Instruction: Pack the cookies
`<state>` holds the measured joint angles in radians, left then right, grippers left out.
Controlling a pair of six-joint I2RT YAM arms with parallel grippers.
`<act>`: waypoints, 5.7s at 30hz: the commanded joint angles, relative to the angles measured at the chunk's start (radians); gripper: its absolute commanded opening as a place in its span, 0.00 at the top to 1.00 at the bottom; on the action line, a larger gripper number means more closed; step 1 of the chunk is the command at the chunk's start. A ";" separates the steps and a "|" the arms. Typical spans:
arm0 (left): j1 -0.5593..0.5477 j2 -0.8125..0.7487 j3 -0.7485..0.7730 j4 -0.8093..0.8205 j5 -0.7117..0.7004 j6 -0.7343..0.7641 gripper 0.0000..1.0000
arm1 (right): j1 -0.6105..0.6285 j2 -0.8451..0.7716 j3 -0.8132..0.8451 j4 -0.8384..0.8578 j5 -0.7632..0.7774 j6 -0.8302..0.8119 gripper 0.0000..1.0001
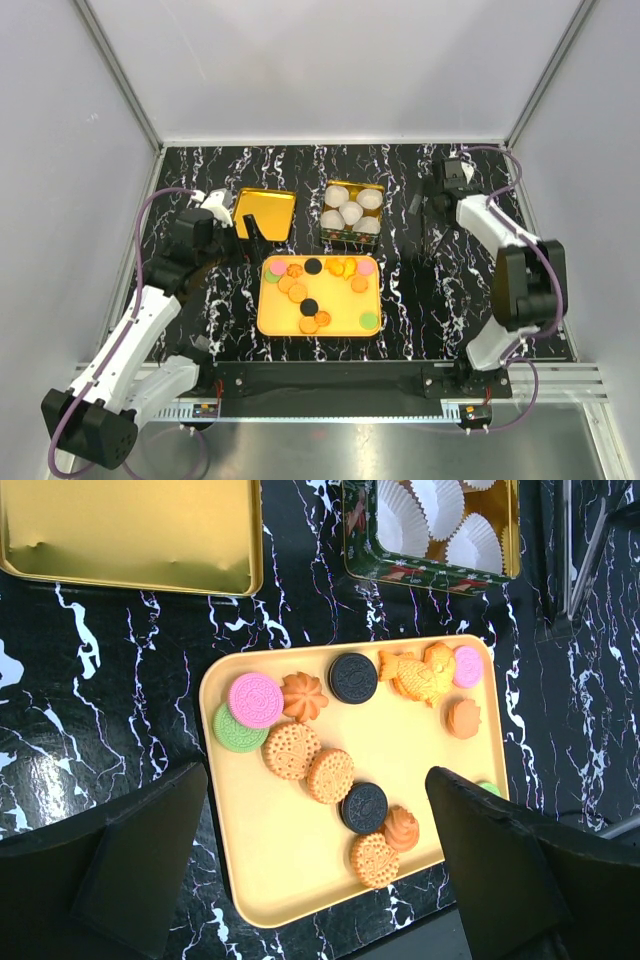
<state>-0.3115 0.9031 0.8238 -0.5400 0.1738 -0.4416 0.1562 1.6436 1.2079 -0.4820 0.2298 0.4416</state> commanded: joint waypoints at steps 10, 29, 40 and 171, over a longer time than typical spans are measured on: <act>0.003 -0.020 -0.005 0.037 0.012 0.003 0.01 | -0.020 0.168 -0.008 0.117 -0.018 -0.073 0.00; 0.005 -0.018 -0.008 0.029 -0.007 0.003 0.01 | -0.070 0.315 0.107 0.062 -0.075 -0.155 0.06; 0.005 -0.017 -0.008 0.028 -0.011 0.003 0.01 | -0.072 0.295 0.102 0.040 -0.096 -0.136 0.21; 0.023 -0.076 0.001 -0.002 -0.062 0.009 0.01 | 0.378 0.249 0.751 -0.400 -0.236 -0.234 0.65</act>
<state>-0.2932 0.8436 0.8238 -0.5747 0.1085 -0.4416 0.5415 1.8389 1.8694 -0.9142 -0.0174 0.2268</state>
